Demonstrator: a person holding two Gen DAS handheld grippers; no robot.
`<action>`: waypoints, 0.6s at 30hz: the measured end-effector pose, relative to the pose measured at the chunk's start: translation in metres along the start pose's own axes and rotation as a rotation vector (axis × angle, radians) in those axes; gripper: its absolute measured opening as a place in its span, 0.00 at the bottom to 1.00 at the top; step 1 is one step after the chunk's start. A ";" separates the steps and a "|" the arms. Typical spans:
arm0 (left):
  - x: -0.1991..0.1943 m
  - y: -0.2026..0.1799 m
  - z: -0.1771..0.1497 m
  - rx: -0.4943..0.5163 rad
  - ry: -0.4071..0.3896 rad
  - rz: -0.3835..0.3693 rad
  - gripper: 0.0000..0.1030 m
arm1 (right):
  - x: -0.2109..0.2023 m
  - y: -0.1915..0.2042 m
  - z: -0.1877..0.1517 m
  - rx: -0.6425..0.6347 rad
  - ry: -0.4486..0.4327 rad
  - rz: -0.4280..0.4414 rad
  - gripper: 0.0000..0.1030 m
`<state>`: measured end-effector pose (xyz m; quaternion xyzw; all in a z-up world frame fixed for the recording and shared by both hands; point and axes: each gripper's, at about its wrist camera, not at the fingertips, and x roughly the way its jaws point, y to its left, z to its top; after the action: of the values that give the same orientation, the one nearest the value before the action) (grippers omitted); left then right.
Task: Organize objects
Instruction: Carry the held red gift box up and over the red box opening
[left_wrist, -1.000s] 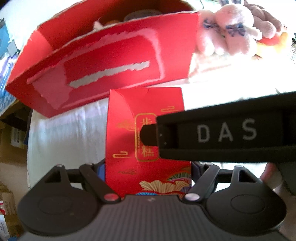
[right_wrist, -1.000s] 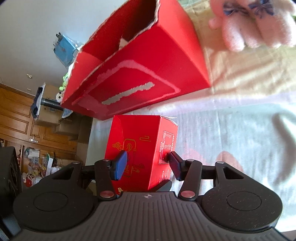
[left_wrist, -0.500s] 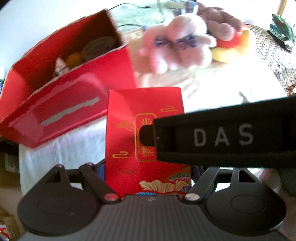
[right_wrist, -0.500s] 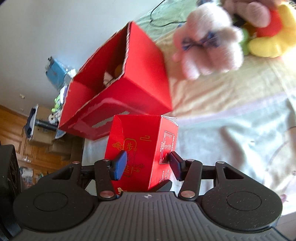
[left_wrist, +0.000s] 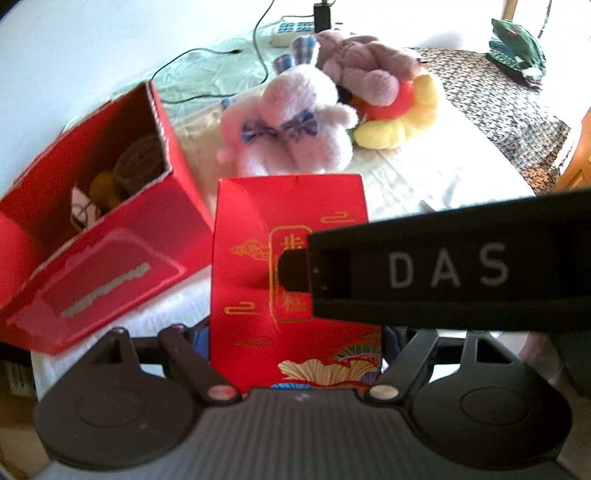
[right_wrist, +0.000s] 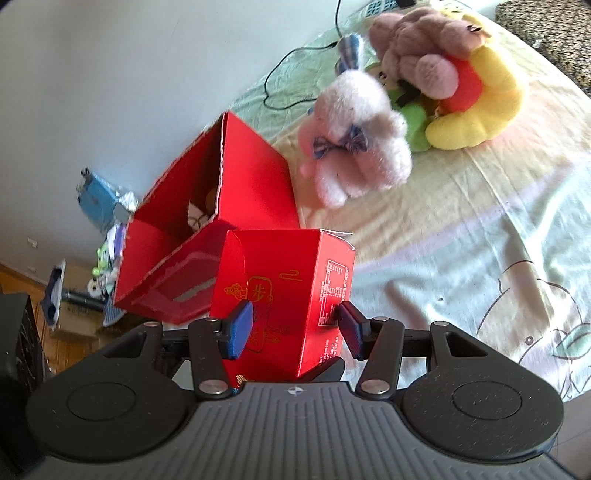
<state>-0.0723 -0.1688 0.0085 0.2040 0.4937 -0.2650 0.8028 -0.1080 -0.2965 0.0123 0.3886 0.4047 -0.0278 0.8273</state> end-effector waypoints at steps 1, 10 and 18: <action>0.002 0.001 0.007 0.009 -0.001 -0.006 0.77 | -0.001 0.001 0.000 0.007 -0.008 -0.007 0.53; -0.007 0.001 0.020 0.105 -0.002 -0.073 0.77 | -0.009 0.016 -0.002 0.066 -0.068 -0.082 0.53; -0.033 0.019 0.041 0.177 -0.069 -0.104 0.77 | -0.026 0.044 0.008 0.078 -0.159 -0.108 0.53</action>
<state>-0.0449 -0.1705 0.0572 0.2391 0.4503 -0.3555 0.7834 -0.1046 -0.2781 0.0604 0.3946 0.3565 -0.1187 0.8385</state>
